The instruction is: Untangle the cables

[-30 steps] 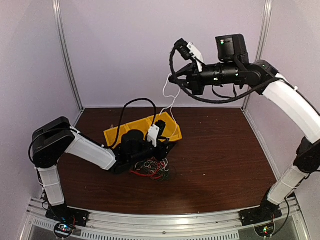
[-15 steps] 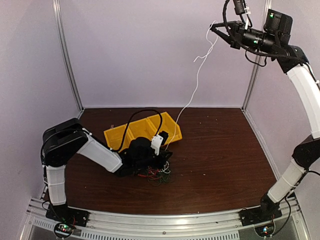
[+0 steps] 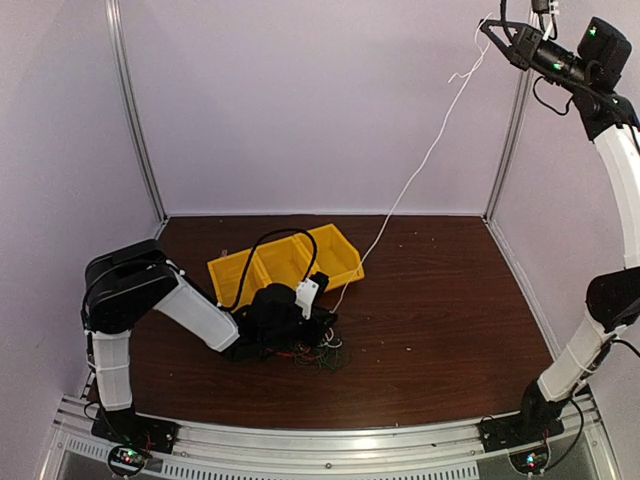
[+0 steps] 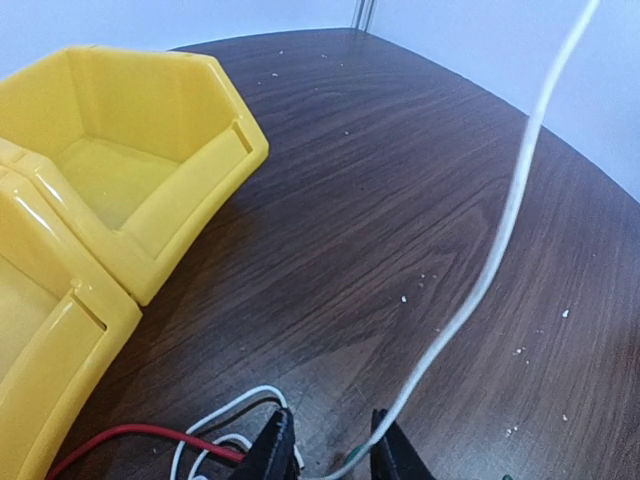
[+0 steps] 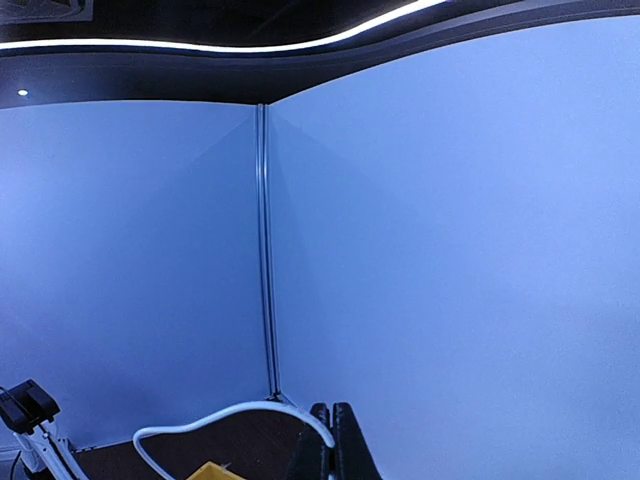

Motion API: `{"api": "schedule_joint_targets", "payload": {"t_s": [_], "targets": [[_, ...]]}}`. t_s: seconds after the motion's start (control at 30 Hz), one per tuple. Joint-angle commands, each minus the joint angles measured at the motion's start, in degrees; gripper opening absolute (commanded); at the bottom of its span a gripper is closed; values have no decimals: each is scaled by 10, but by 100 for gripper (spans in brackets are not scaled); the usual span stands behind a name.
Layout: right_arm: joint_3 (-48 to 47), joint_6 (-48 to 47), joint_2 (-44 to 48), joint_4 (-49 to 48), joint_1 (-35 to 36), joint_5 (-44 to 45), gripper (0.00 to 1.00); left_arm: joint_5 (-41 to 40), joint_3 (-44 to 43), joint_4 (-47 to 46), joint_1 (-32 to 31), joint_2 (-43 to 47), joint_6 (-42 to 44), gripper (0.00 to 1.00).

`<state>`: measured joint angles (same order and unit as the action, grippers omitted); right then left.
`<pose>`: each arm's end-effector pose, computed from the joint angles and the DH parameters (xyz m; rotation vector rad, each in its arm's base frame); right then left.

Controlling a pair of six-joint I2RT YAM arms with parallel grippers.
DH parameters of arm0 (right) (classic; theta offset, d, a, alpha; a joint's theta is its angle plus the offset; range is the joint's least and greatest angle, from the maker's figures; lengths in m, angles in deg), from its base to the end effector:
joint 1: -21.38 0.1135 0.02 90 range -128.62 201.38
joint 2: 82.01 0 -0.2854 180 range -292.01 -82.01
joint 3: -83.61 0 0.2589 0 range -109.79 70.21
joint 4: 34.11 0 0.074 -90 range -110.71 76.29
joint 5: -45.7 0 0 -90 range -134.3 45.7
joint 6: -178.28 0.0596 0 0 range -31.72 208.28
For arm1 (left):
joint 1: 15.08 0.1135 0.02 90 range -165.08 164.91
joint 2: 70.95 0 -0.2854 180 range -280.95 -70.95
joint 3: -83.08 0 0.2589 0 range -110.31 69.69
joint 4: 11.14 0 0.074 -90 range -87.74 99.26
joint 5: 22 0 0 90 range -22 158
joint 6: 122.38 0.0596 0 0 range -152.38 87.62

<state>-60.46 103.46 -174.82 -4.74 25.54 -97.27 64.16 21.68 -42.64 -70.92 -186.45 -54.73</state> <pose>0.2937 0.0691 0.6415 -0.7151 1.1954 0.8294 0.2380 -0.3436 0.1101 0.5488 1.9838 -0.8119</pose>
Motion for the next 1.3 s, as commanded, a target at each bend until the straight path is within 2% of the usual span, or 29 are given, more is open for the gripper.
{"api": "schedule_joint_targets", "payload": {"t_s": [0.0, 0.13, 0.27, 0.4, 0.53, 0.73, 0.93, 1.07, 1.27], "targets": [[-67, 64, -9, -80, -56, -13, 0, -3, 4, 22, 1, -7, -6, 29], [-96, 203, -25, -225, -145, -43, 0, -6, 13, 22, 1, -10, -8, 29], [-118, 205, -27, -227, -175, -43, 0, -9, 24, 32, 1, -6, -11, 30], [-84, 193, -14, -224, -177, -57, 0, -6, 33, 25, 0, 3, -14, 30], [-94, 168, -11, -208, -189, -38, 0, -15, 27, 27, 0, 1, -14, 32], [-160, 218, -29, -251, -230, -10, 0, -24, 33, 42, 1, 6, -12, 33], [-211, 229, -39, -249, -275, 2, 0, -43, 95, 28, 1, 40, -37, 34], [-213, 259, -47, -264, -304, 10, 0, -47, 135, 24, 1, 70, -48, 34], [-176, 278, -51, -289, -306, 3, 0, -47, 144, 38, 0, 89, -42, 34]]}}
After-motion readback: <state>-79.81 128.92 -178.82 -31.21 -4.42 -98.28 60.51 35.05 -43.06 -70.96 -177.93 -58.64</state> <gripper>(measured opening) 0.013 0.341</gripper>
